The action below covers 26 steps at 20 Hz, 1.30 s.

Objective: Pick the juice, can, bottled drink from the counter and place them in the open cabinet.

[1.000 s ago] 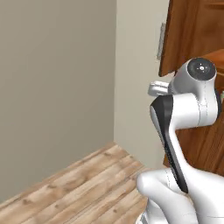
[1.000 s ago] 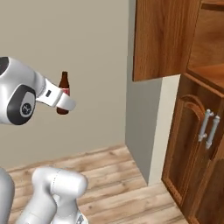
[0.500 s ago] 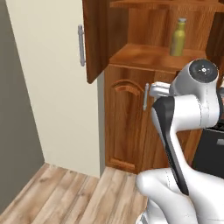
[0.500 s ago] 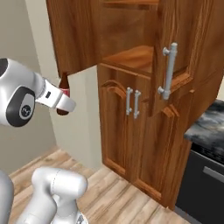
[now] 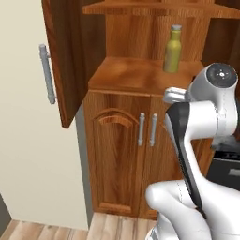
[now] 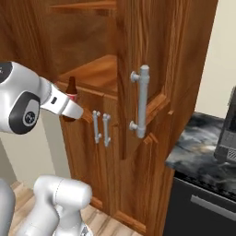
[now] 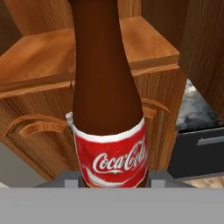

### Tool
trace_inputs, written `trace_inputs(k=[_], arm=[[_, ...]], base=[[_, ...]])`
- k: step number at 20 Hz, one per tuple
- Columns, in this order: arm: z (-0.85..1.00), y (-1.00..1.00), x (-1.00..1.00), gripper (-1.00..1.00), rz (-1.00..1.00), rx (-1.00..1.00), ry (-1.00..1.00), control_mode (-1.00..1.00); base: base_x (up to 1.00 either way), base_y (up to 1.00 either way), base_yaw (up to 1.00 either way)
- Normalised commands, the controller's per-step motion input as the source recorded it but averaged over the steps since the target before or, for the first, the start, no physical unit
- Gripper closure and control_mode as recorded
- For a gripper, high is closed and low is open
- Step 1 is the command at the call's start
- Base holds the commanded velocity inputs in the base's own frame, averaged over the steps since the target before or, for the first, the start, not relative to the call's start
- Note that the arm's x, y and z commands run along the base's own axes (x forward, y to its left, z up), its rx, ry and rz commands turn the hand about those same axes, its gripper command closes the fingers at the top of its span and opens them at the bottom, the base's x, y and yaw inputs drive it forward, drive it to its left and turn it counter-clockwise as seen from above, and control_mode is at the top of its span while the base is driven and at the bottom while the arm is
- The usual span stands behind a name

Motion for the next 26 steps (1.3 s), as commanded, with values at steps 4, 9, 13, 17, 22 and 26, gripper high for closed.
trace_inputs(k=[4, 9, 13, 17, 22, 26], arm=[[0.0, 0.0, 0.0, 1.0, 0.0, 0.0, 0.0, 1.0], [0.0, 0.0, 0.0, 1.0, 0.0, 0.0, 0.0, 1.0], [0.0, 0.0, 0.0, 1.0, 0.0, 0.0, 0.0, 1.0], [0.0, 0.0, 0.0, 1.0, 0.0, 0.0, 0.0, 1.0], [0.0, 0.0, 0.0, 1.0, 0.0, 0.0, 0.0, 1.0], [0.0, 0.0, 0.0, 1.0, 0.0, 0.0, 0.0, 1.0]], base=[[0.77, 0.34, -0.15], [0.52, 0.43, -0.28], [0.4, 0.23, -0.56], [0.42, 0.32, -0.5], [0.32, 0.04, -0.09], [0.11, 0.0, 0.0]])
